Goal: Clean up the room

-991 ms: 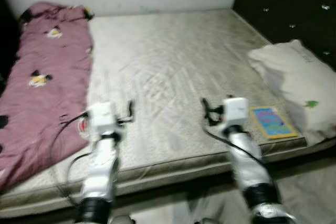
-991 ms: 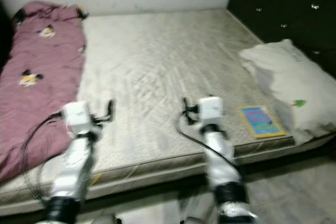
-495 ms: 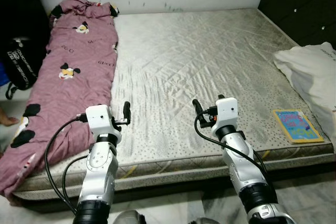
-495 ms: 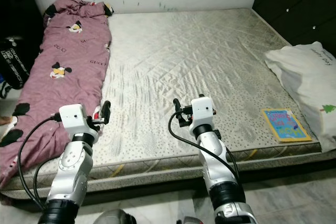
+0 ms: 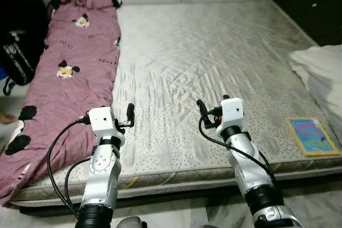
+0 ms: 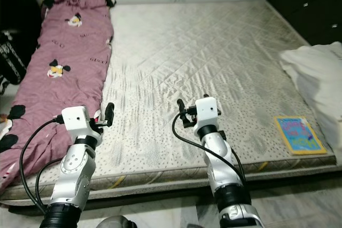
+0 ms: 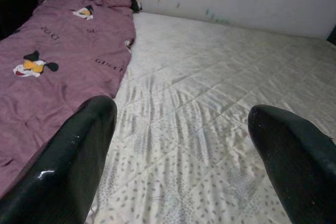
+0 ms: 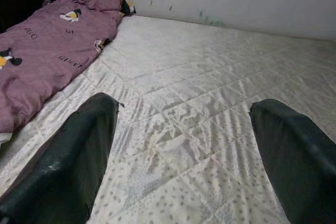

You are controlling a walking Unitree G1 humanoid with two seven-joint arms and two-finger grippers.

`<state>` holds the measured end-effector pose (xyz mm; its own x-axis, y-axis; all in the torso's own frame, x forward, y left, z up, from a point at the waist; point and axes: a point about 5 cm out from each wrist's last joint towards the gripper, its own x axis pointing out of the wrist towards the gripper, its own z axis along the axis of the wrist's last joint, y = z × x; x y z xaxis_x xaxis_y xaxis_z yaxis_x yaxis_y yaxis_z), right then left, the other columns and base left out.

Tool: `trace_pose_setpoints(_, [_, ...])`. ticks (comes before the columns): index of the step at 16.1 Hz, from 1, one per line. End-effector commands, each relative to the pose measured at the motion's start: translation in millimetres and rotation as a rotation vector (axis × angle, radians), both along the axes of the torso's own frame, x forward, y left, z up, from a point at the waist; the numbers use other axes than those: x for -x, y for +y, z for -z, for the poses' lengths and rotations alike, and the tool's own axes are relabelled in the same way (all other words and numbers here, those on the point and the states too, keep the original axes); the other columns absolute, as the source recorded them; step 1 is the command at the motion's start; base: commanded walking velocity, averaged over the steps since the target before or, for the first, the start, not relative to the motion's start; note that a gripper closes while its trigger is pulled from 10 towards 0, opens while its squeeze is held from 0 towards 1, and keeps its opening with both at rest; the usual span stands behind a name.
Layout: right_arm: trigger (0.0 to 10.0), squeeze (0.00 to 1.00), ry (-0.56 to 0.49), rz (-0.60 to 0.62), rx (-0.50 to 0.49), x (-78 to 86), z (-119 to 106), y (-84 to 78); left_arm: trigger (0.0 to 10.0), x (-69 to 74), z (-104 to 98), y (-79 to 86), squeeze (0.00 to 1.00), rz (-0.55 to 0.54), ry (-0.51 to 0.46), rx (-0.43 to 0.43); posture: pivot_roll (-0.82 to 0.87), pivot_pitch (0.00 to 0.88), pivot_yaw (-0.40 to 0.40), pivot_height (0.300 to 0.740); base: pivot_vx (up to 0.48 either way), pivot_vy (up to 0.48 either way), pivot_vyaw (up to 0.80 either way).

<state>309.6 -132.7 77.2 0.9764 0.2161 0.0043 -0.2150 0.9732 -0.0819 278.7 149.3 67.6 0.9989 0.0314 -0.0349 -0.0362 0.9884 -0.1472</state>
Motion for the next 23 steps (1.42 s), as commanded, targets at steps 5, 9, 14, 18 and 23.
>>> trace_pose_setpoints(5, [10.0,0.00,0.001,0.027,0.017,2.5,2.2,-9.5,10.0,-0.6,4.9,-4.1,0.00,-0.034,0.047,-0.012,0.02,0.019,0.007,0.740,0.000,0.000,0.00])
trace_pose_setpoints(9, [10.0,0.00,0.001,0.028,0.023,1.7,2.2,-10.3,10.0,-0.9,5.4,-4.0,0.00,-0.035,0.051,-0.001,0.02,0.021,0.007,0.740,0.000,0.098,0.00])
trace_pose_setpoints(14, [10.0,0.00,0.000,0.024,0.024,1.2,1.8,-9.5,10.0,-1.4,5.0,-4.6,0.00,-0.039,0.049,-0.004,0.02,0.019,0.004,0.740,0.000,0.480,0.00])
trace_pose_setpoints(18, [10.0,0.00,-0.002,0.021,0.034,1.2,1.4,-10.6,10.0,-1.4,5.4,-6.5,0.00,-0.038,0.050,0.002,0.02,0.020,0.002,0.740,0.000,0.480,0.00])
trace_pose_setpoints(23, [10.0,0.00,0.000,0.000,0.026,1.5,1.5,-6.8,10.0,-1.1,5.2,-5.8,0.00,-0.045,0.047,0.000,0.02,0.020,-0.002,0.740,0.000,0.480,0.00])
